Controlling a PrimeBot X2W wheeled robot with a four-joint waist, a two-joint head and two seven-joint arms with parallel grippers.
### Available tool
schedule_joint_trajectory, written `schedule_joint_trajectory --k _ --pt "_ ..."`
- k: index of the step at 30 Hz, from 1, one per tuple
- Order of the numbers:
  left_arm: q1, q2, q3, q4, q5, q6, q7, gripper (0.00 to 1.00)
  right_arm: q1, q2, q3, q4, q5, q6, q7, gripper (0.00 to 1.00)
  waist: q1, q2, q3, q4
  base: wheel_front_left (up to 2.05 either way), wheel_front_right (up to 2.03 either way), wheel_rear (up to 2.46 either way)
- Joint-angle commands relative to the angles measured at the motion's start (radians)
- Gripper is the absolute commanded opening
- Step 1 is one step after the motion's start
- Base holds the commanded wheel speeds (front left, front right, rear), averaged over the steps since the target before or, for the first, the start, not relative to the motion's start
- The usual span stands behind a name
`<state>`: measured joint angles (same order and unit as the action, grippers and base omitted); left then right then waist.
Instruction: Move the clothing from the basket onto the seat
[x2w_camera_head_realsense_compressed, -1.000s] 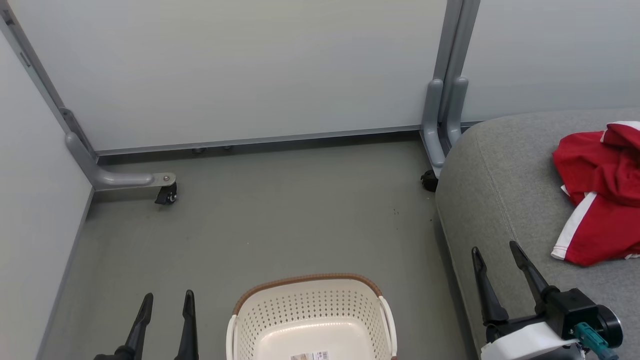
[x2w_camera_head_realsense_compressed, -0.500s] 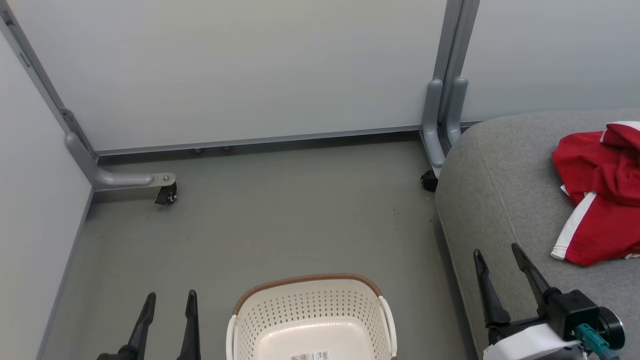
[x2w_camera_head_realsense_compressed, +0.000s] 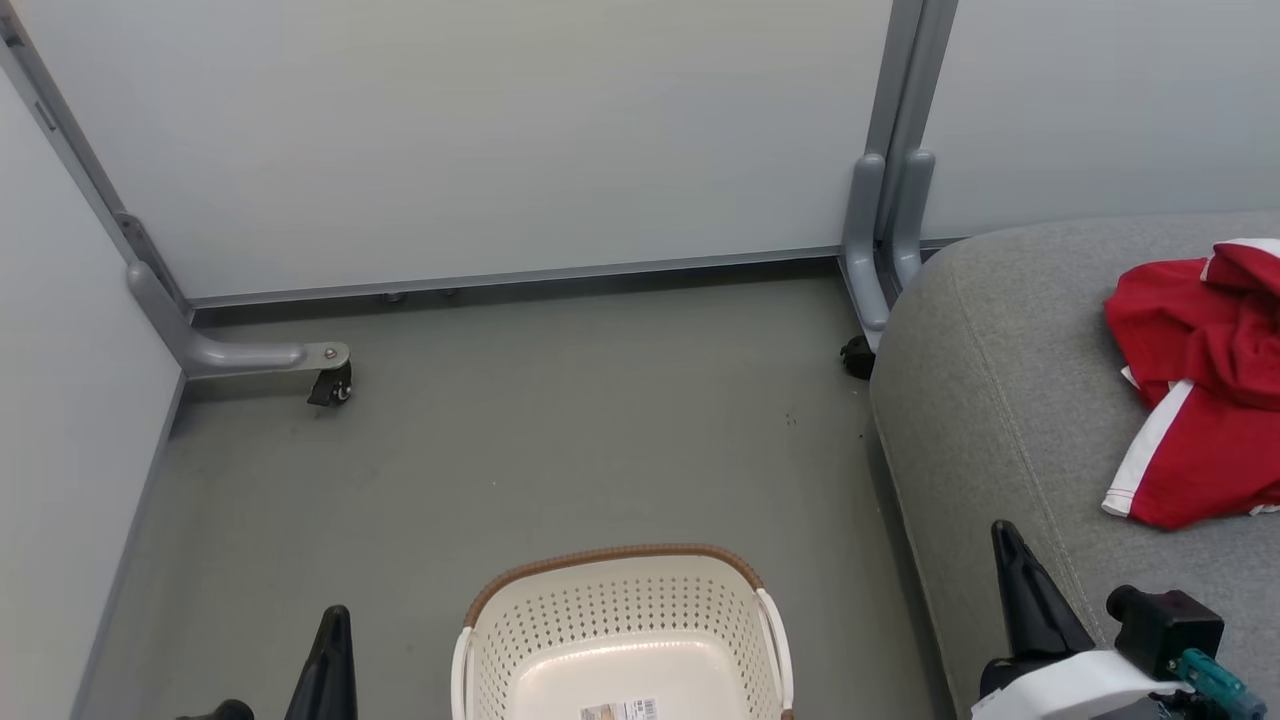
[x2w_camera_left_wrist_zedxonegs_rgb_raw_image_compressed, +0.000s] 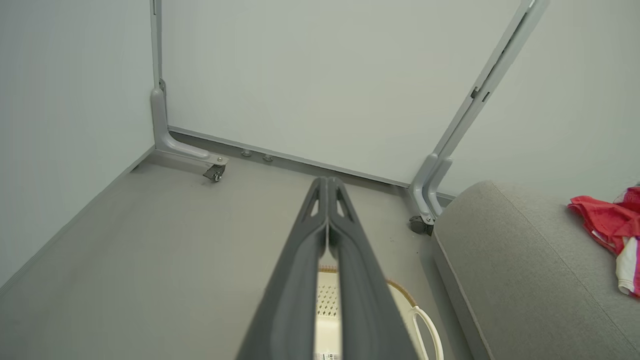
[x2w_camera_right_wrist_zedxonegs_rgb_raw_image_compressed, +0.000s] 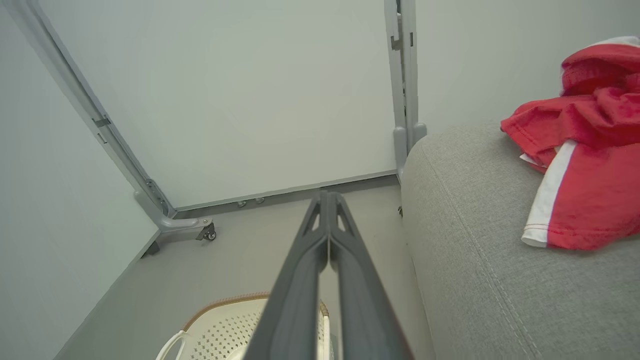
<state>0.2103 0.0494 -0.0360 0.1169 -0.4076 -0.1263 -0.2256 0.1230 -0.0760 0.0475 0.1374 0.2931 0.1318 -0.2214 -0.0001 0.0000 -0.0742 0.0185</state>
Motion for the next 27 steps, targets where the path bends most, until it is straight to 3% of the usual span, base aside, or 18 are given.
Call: schedule_joint_trajectory --k 1,27 --pt "-0.042 0.012 0.005 -0.008 -0.049 0.000 0.007 0.00 -0.034 -0.007 -0.006 -0.010 0.051 0.000 0.008 0.00 0.0001 0.0000 0.001 0.000 0.00 0.00 0.00" --pt "-0.138 0.028 0.027 0.039 -0.453 -0.003 0.096 0.00 -0.102 -0.011 -0.039 0.027 0.486 -0.001 0.101 0.00 0.0001 0.0000 0.018 -0.004 0.00 0.00 0.00"
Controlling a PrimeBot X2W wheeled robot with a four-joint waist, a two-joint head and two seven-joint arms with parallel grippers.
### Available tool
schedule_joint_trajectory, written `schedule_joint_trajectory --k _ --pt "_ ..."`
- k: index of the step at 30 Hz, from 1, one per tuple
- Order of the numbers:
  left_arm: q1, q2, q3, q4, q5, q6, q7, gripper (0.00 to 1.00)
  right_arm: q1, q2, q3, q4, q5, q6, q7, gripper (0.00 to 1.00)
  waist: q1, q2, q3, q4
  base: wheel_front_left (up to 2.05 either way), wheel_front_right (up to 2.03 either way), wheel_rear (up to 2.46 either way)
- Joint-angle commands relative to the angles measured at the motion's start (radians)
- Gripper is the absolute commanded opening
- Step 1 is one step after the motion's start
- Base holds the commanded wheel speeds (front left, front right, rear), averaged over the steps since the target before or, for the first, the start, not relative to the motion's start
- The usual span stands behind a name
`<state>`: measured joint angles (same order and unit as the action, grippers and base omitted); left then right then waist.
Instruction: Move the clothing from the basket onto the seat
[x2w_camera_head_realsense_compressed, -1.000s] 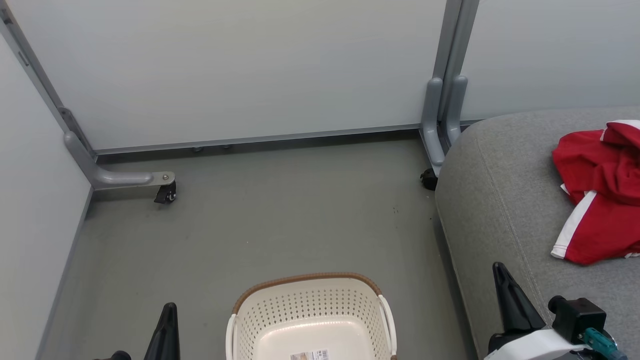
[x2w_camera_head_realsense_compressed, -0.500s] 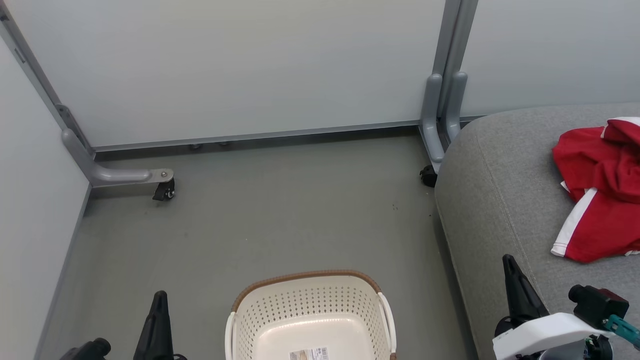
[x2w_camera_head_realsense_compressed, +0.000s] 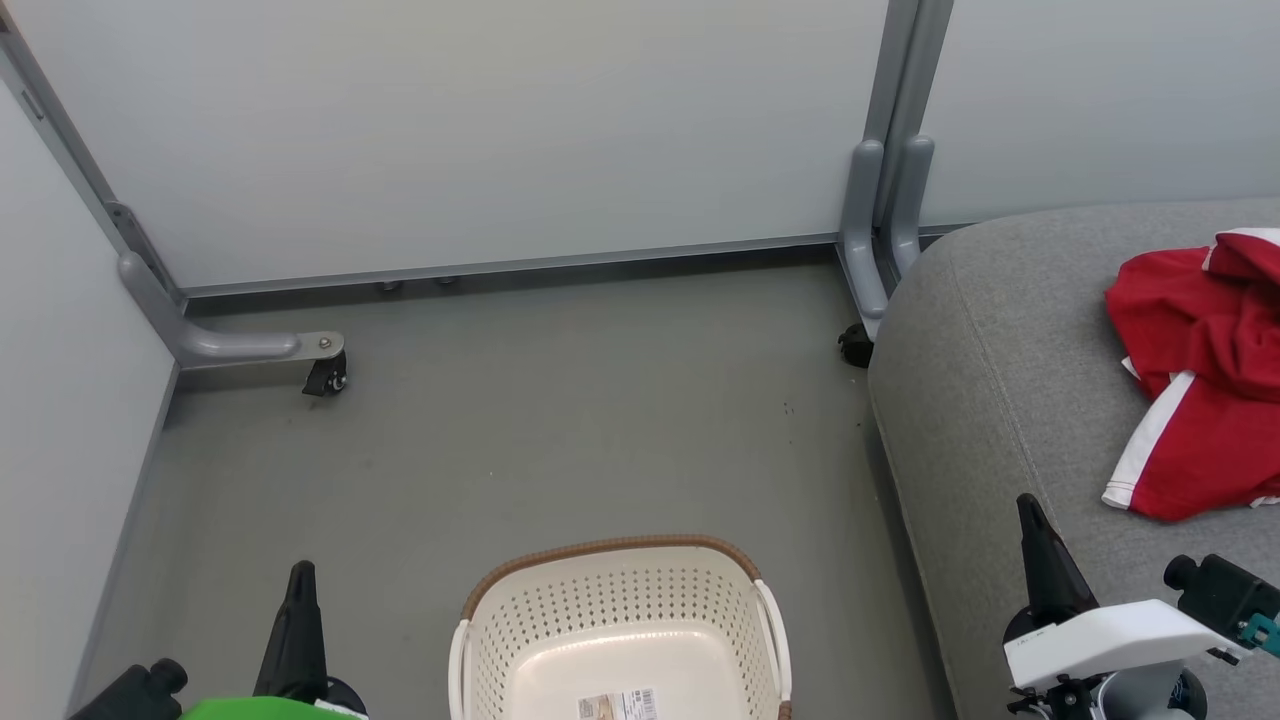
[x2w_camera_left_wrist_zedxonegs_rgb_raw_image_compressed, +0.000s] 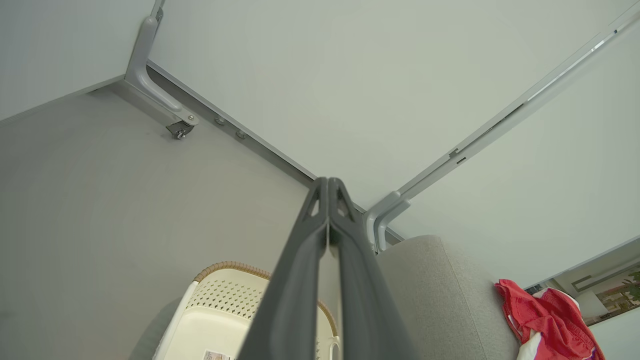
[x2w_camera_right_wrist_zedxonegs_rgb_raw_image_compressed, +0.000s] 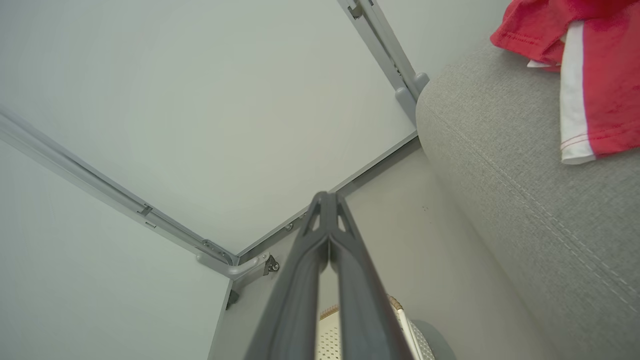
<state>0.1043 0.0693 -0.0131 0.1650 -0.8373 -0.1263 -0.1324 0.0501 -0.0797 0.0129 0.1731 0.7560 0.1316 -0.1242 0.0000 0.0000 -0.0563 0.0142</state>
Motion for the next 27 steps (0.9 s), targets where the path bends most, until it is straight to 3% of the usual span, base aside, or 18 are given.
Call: schedule_joint_trajectory --k 1,27 --pt "-0.035 0.008 0.005 -0.009 -0.035 -0.003 0.006 0.00 -0.032 -0.007 -0.005 -0.007 0.036 0.000 0.007 0.00 0.0000 0.0000 0.001 0.000 0.00 0.00 0.00" --pt "-0.105 0.013 0.034 0.023 -0.336 -0.004 0.083 0.00 -0.083 -0.004 -0.039 0.022 0.363 -0.001 0.086 0.00 0.0000 0.0000 0.018 -0.004 0.00 0.00 0.00"
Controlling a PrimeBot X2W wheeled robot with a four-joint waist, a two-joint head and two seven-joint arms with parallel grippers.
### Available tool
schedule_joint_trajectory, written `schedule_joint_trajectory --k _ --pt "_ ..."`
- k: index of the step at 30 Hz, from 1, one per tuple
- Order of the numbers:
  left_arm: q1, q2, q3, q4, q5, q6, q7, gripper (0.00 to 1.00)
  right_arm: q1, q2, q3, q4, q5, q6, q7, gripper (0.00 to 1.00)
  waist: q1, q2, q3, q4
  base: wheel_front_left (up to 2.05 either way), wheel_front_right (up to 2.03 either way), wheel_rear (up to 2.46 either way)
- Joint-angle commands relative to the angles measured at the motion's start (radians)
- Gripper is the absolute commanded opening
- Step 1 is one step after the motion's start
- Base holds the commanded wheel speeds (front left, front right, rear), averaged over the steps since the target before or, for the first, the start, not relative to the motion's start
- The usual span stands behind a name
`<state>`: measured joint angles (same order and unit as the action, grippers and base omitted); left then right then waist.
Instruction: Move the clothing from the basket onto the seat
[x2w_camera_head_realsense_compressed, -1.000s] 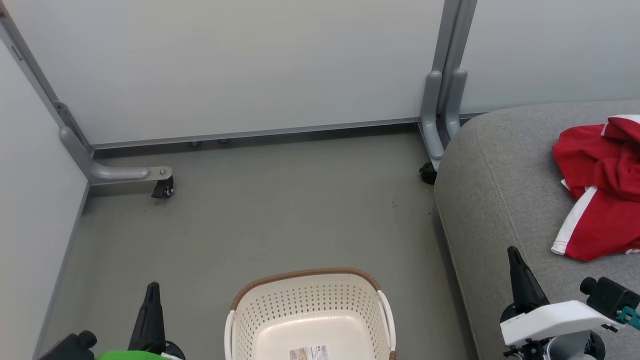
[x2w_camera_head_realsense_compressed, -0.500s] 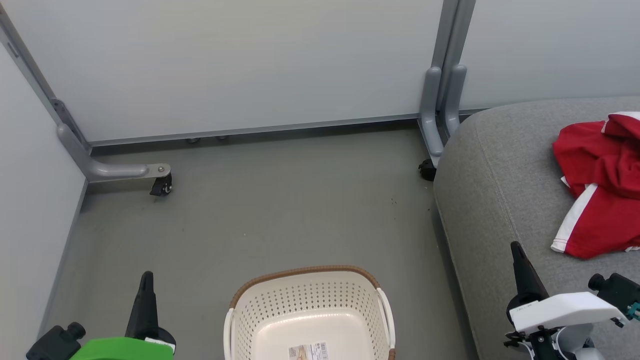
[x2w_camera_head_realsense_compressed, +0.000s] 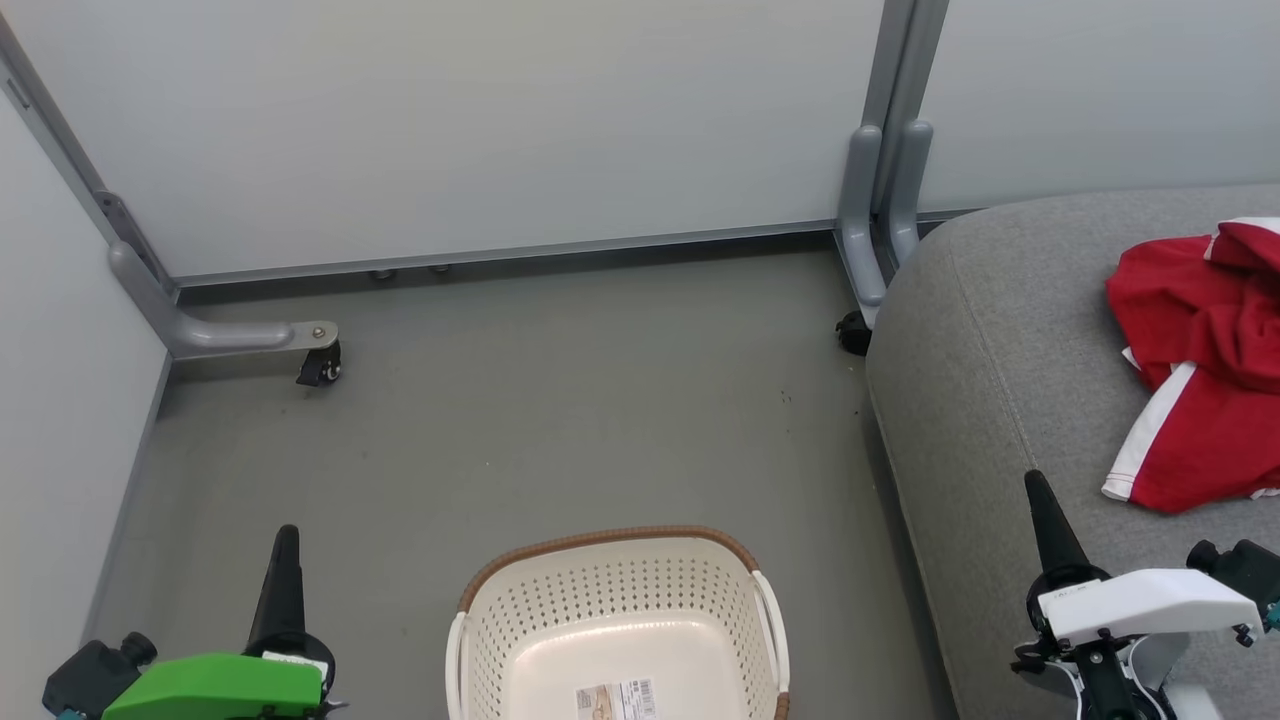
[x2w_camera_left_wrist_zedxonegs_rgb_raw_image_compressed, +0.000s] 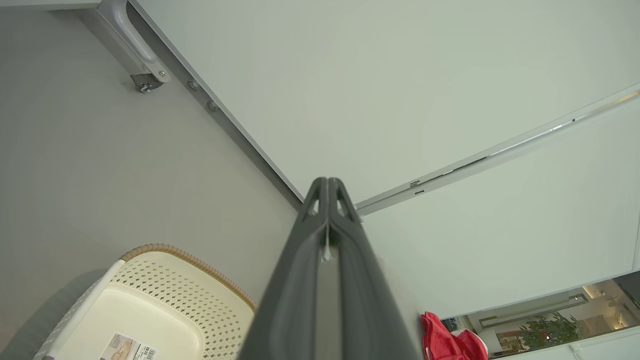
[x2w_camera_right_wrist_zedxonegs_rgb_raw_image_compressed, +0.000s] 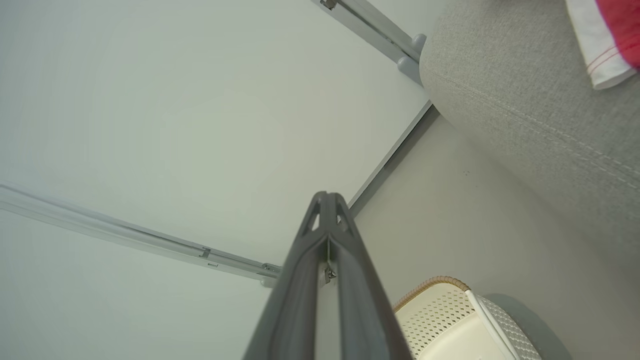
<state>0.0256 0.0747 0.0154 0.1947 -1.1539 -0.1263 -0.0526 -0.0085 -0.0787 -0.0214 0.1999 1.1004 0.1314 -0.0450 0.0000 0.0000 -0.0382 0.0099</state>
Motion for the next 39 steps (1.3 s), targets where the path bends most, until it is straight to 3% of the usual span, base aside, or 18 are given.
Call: schedule_joint_trajectory --k 1,39 --pt "-0.029 0.008 0.006 -0.006 -0.028 -0.005 0.007 0.00 -0.026 -0.004 -0.006 -0.004 0.028 -0.001 0.009 0.00 0.0000 0.0000 0.001 0.000 0.00 0.00 0.00" --pt "-0.107 0.004 0.046 0.032 -0.344 -0.006 0.098 0.00 -0.081 0.007 -0.050 0.029 0.375 0.000 0.100 0.00 0.0000 0.0000 0.026 -0.006 0.00 0.00 0.00"
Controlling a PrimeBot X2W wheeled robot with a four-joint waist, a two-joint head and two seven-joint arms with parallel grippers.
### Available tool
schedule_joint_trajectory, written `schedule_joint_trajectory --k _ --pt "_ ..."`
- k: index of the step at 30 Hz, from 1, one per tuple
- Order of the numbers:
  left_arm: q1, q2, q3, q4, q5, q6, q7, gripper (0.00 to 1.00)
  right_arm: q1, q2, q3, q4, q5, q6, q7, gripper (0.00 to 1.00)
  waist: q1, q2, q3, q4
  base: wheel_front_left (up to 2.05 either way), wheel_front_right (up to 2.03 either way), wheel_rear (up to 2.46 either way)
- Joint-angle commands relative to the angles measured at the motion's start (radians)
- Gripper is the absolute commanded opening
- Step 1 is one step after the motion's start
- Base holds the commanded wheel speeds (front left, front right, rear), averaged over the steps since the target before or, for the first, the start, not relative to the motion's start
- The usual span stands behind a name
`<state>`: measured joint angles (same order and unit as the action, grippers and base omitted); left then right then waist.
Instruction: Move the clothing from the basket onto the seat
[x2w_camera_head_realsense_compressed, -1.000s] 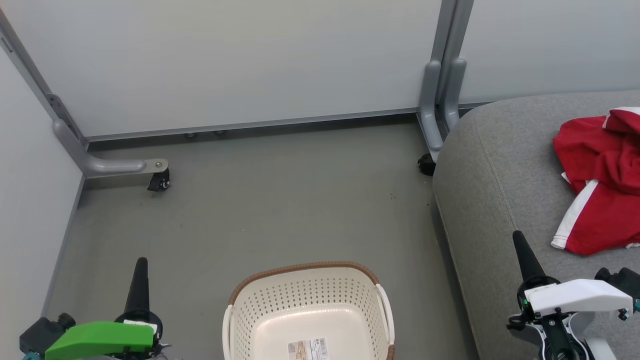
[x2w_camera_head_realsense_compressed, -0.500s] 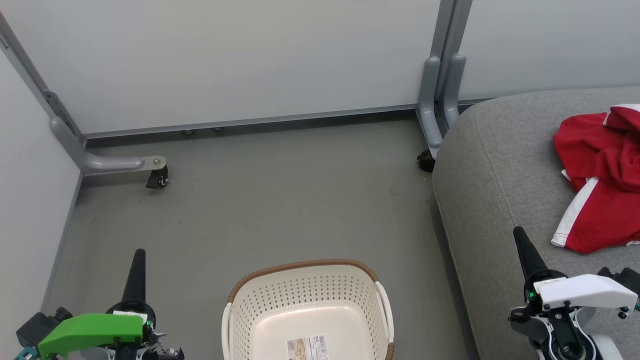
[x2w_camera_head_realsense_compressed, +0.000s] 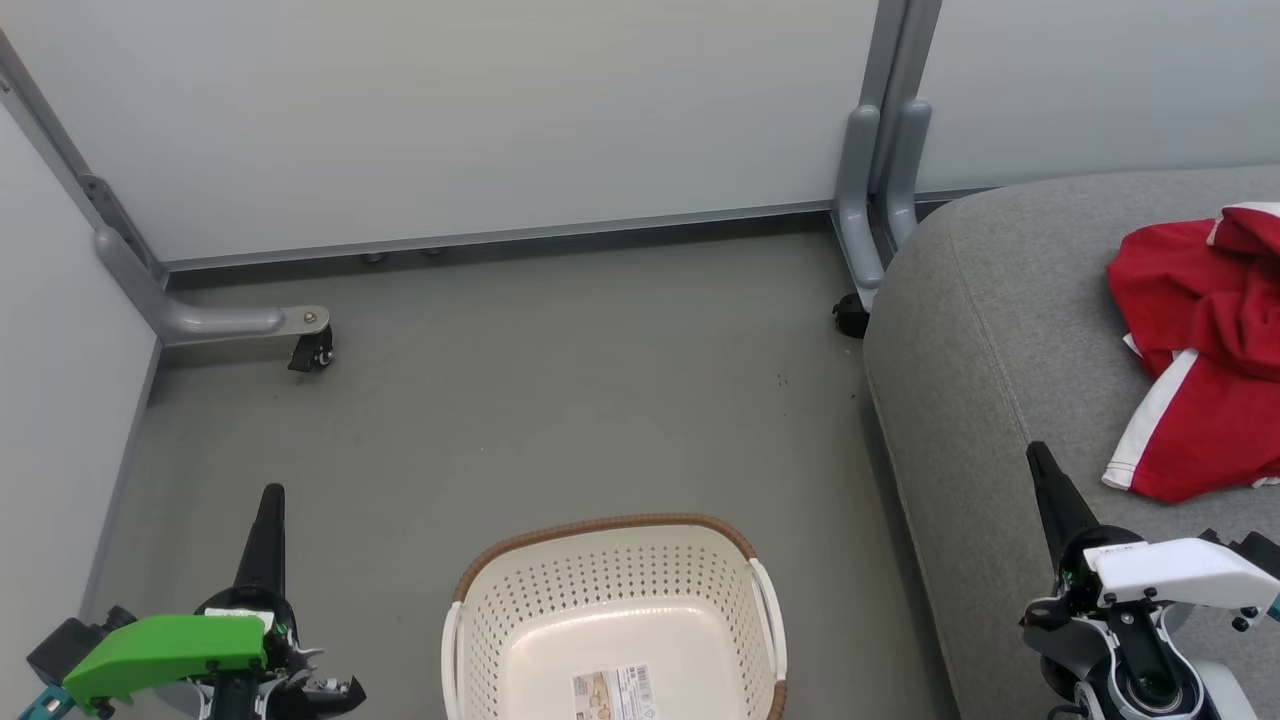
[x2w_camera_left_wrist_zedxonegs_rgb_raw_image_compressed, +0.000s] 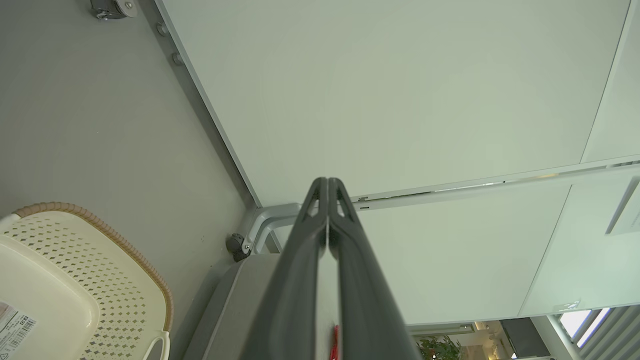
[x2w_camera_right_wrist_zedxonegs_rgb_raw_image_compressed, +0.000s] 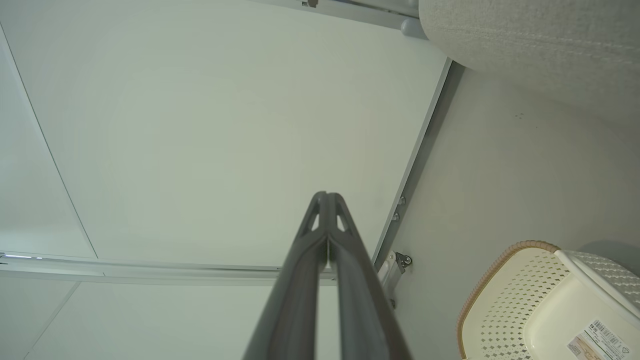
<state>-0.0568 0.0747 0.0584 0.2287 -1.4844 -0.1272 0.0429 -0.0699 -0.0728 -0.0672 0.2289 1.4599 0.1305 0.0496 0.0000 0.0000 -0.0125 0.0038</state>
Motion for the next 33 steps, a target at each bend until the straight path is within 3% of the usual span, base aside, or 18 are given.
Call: schedule_joint_trajectory --k 1,23,33 --pt "-0.026 0.004 0.004 -0.001 -0.020 -0.005 0.005 0.00 -0.020 0.001 -0.005 0.001 0.022 0.001 0.007 0.00 0.0000 0.0000 0.001 0.000 0.00 0.00 0.00" --pt "-0.060 -0.001 0.026 0.017 -0.160 -0.006 0.049 0.00 -0.044 0.007 -0.027 0.017 0.178 0.000 0.050 0.00 0.0000 0.0000 0.016 -0.004 0.00 0.00 0.00" --pt "-0.058 -0.004 0.029 0.017 -0.152 -0.006 0.051 0.00 -0.040 0.009 -0.030 0.017 0.170 0.000 0.053 0.00 0.0000 0.0000 0.016 -0.004 0.00 0.00 0.00"
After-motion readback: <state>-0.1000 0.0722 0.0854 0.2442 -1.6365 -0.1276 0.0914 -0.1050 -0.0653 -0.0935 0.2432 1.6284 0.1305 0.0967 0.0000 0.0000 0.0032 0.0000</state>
